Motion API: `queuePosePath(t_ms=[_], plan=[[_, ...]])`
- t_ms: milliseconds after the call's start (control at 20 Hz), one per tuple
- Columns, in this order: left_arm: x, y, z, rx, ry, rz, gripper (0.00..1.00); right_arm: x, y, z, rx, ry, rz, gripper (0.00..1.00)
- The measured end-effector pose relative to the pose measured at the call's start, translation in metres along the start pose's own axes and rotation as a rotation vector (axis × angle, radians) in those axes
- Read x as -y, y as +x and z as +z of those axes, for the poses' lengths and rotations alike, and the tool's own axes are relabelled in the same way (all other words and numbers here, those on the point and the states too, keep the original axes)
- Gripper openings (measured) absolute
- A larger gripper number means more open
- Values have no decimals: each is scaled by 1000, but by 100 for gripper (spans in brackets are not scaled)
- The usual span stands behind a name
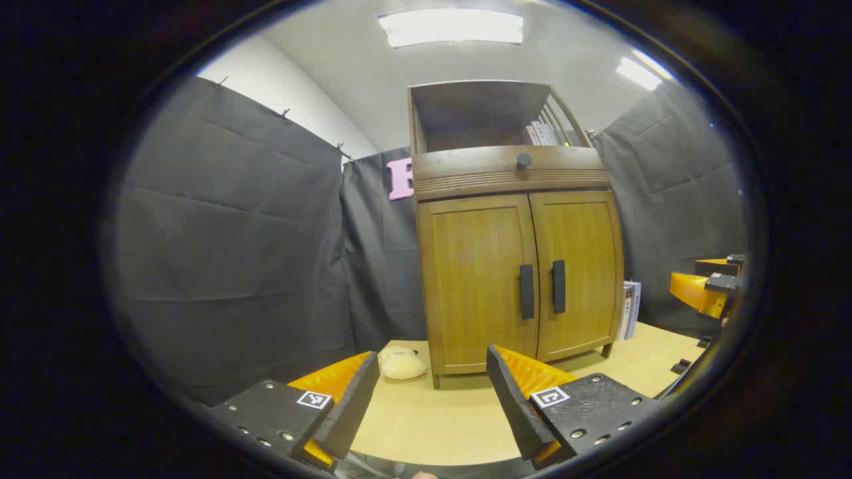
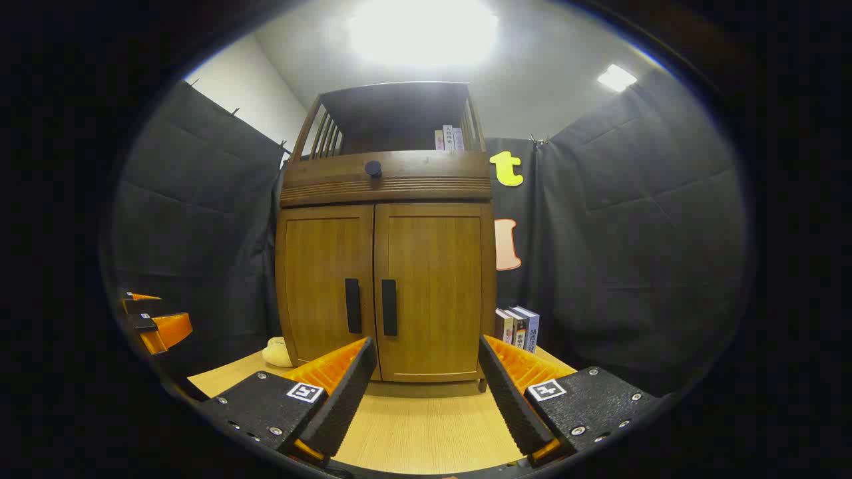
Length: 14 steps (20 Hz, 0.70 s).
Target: Open the right door of the double-door shoe cabinet with the right hand, and open the left door with the left hand.
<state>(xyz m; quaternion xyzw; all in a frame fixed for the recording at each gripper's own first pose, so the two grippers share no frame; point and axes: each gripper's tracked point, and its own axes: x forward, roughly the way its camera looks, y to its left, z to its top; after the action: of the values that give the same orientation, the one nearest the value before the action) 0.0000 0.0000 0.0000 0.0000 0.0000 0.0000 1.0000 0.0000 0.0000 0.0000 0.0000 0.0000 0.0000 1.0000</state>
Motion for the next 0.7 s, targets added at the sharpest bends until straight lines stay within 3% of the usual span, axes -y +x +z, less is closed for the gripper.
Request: queuePosePath(t_ms=[50, 100, 700], plan=[[-1, -1, 2, 4, 2, 1, 99, 0, 0, 0, 1, 1, -2, 95], [-1, -2, 4, 7, 1, -1, 93, 0, 0, 0, 1, 1, -4, 95], [-2, -1, 8, 25, 10, -21, 93, 2, 4, -2, 3, 8, -33, 95]])
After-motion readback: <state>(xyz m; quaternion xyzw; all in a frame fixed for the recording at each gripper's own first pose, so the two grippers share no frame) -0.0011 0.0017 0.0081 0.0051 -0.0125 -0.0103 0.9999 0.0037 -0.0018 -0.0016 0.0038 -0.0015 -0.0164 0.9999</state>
